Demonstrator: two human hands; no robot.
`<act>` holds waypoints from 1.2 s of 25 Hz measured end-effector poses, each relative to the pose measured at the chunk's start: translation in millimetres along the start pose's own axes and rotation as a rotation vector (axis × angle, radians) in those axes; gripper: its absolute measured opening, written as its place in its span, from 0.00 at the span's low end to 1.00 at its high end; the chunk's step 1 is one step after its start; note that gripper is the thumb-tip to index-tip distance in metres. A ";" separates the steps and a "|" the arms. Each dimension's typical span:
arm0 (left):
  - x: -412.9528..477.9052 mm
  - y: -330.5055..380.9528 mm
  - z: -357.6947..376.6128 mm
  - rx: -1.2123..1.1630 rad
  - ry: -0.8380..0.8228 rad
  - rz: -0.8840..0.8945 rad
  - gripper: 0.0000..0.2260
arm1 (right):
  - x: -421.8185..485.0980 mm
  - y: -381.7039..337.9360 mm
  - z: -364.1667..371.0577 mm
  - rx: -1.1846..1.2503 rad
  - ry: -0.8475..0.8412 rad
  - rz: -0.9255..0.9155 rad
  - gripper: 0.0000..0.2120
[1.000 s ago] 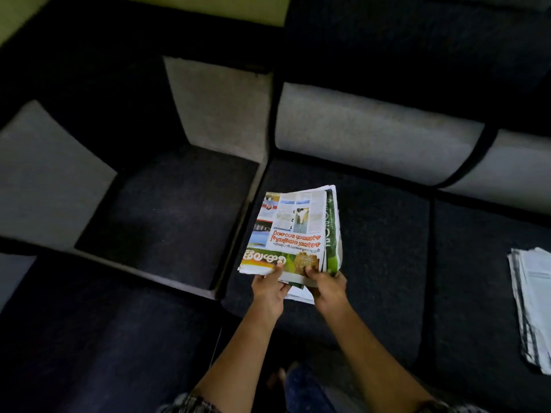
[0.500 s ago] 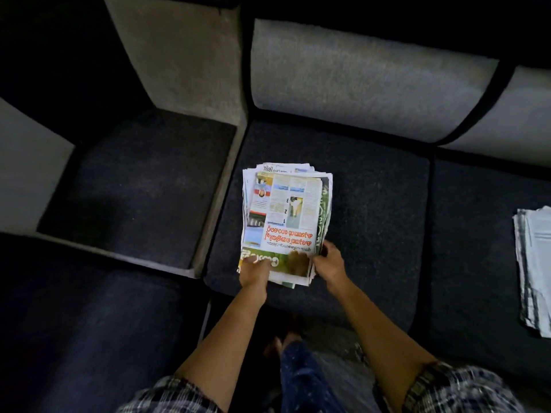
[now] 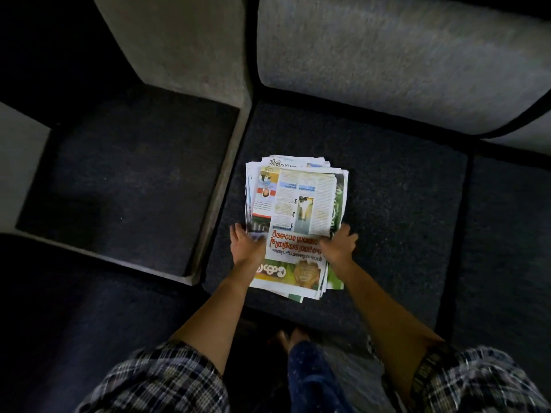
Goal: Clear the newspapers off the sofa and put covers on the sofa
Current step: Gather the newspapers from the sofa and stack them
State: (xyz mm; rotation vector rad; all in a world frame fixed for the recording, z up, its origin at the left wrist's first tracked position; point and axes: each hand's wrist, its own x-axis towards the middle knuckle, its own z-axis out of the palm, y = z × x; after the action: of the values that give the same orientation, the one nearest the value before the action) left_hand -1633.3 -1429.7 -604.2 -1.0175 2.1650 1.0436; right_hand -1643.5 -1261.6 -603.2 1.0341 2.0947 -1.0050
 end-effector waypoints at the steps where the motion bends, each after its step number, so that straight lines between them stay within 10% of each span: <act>1: 5.6 -0.7 1.0 0.044 -0.004 -0.010 0.30 | -0.5 -2.0 5.1 -0.018 0.033 -0.002 0.30; 7: 22.4 -6.0 2.2 0.111 0.008 -0.040 0.28 | -6.4 -2.0 27.8 0.030 0.140 -0.012 0.27; 12: 28.7 -13.0 -5.6 -0.313 -0.147 -0.152 0.18 | 3.3 5.2 7.7 0.221 0.021 0.003 0.21; 30: -95.4 10.9 -27.3 -0.367 -0.229 0.217 0.11 | -102.5 49.3 -61.1 0.653 0.100 -0.104 0.13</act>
State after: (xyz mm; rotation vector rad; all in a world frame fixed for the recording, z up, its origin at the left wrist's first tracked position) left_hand -1590.4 -1409.3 -516.4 -0.7765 1.9684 1.6208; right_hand -1559.1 -1230.8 -510.5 1.3024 1.9461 -1.7922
